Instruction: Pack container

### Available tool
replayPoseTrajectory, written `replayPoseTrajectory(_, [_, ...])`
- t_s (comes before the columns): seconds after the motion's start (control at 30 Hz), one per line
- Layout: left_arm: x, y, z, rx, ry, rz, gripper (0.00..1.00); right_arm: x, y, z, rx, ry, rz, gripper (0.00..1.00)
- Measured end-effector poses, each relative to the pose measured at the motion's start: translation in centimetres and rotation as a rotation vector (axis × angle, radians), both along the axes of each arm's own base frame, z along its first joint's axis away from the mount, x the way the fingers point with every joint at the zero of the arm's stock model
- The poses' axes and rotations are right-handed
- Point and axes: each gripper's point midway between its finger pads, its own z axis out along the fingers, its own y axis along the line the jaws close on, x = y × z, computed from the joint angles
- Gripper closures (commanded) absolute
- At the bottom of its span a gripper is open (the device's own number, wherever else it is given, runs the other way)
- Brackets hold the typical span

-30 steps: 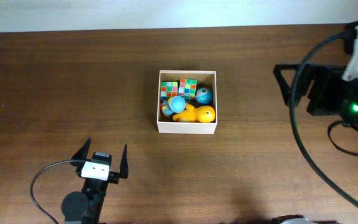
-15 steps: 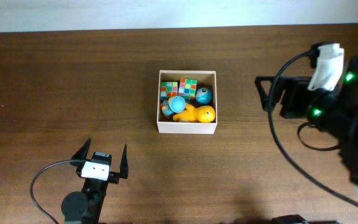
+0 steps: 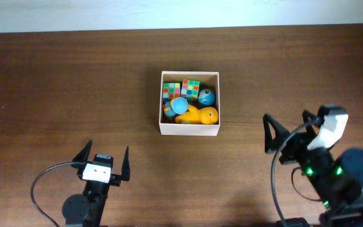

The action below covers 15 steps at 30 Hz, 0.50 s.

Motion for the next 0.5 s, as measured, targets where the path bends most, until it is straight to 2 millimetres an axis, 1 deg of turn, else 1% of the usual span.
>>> replayPoseTrajectory(0.07, [0.0,0.0,0.0,0.0,0.0,0.0,0.01,0.0,-0.5,-0.8,-0.001,-0.058,-0.026,0.01])
replayPoseTrajectory(0.17, [0.0,0.0,0.0,0.0,0.0,0.0,0.01,0.0,-1.2,-2.9,-0.001,-0.128,-0.066,0.01])
replayPoseTrajectory(0.27, [0.0,0.0,0.0,0.0,0.0,0.002,0.01,0.1,-1.7,-6.1,-0.007,-0.151,-0.095,0.01])
replayPoseTrajectory(0.37, [0.0,0.0,0.0,0.0,0.0,0.002,0.01,0.0,-2.0,-9.6,-0.018,-0.137,-0.11,0.01])
replayPoseTrajectory(0.47, [0.0,0.0,0.0,0.0,0.0,0.002,0.01,-0.2,-2.2,-12.4,-0.023,-0.125,-0.121,0.01])
replayPoseTrajectory(0.5, [0.0,0.0,0.0,0.0,0.0,0.002,0.01,-0.3,-2.2,-12.8,-0.025,-0.125,-0.124,0.01])
